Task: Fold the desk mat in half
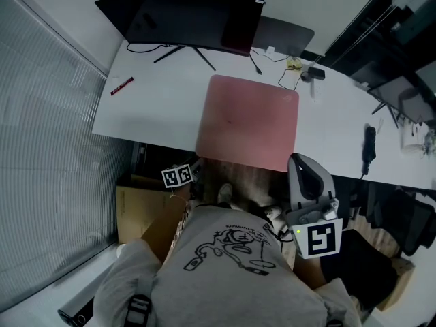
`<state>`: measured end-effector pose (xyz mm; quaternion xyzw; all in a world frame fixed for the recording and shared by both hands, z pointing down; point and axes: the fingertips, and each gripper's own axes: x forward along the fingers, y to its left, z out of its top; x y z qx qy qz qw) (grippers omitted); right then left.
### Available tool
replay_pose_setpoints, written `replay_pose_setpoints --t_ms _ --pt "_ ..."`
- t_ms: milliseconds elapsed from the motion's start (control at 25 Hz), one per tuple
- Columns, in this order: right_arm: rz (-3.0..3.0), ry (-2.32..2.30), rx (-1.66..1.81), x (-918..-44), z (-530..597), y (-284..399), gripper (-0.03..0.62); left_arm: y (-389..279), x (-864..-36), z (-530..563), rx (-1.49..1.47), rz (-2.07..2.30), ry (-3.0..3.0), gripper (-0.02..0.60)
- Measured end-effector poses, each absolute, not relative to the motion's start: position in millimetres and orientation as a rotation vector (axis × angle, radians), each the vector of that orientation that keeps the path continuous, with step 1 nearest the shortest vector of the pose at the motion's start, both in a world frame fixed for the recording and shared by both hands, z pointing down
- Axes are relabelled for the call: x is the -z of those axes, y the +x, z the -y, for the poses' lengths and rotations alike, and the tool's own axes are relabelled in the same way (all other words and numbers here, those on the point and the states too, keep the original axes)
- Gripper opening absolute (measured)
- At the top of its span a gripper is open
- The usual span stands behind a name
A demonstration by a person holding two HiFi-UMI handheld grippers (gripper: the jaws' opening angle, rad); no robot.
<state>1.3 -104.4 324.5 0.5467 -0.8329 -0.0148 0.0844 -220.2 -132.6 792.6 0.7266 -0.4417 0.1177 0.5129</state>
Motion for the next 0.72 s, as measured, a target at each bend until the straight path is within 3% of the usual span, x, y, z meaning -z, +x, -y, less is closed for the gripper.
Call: replay_pose_setpoints --t_ms 520,720 --pt "2.472 1.647 0.020 -327.3 101.2 5.2 0.006 -219.3 -807.1 154.0 0.003 0.974 1.580 0.203" --pt "2.469 1.656 0.016 -327.4 100.9 7.4 0.006 -223.6 -811.7 157.5 0.041 0.986 1.519 0.119"
